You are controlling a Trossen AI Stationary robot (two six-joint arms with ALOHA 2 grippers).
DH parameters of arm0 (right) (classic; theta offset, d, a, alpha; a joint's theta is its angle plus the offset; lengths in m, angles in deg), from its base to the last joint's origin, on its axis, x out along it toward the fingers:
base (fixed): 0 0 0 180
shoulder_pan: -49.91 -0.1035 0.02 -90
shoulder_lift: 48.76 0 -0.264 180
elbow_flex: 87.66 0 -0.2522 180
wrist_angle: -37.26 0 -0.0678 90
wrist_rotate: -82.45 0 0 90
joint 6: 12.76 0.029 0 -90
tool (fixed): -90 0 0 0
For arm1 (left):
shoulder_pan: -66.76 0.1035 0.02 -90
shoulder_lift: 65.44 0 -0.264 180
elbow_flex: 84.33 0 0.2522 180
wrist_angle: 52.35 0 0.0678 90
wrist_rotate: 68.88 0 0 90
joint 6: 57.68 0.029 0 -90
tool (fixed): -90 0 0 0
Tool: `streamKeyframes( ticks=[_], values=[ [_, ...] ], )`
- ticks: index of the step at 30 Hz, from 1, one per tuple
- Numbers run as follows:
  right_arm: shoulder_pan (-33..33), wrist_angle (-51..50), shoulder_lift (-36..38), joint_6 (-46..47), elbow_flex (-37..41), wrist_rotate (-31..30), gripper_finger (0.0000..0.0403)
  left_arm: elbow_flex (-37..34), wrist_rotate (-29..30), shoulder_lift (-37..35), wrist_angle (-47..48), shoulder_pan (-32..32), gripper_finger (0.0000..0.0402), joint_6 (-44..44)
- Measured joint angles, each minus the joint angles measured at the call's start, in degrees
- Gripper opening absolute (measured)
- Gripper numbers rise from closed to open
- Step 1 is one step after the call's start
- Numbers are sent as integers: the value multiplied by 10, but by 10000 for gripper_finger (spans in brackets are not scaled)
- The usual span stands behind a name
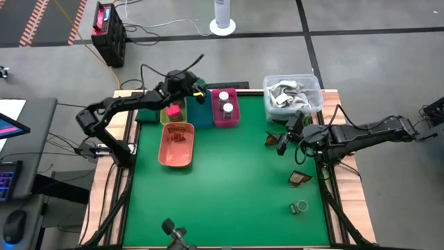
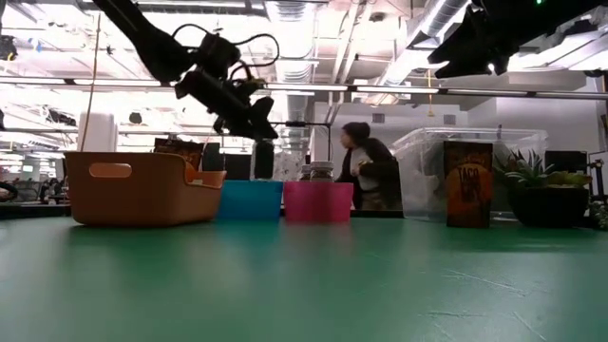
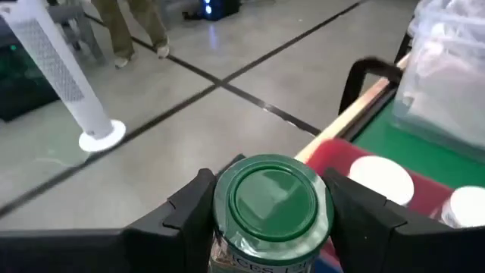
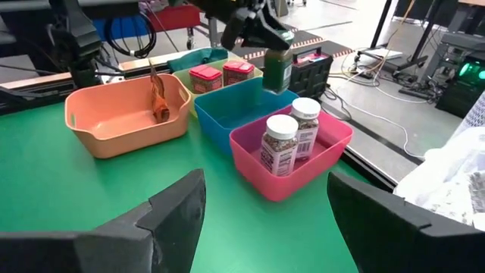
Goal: Sort spices by type
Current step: Put the top green seasoning bottle into the blue bin
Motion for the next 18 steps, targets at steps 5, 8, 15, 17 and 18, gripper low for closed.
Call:
streamKeyframes(
  ticks=[5,8,15,17,18],
  values=[
    [0,6,0,-5,0,0,302,-43,8,0,-21,2,196,-25],
    [0,11,0,-6,0,0,302,-57,11,0,-38,3,196,-44],
    [0,12,0,-7,0,0,302,-85,23,0,-37,-4,196,-50],
    [0,12,0,-7,0,0,302,-86,26,0,-29,-4,196,-45],
    [0,13,0,-7,0,0,302,-86,27,0,-29,-4,197,-39]
  ],
)
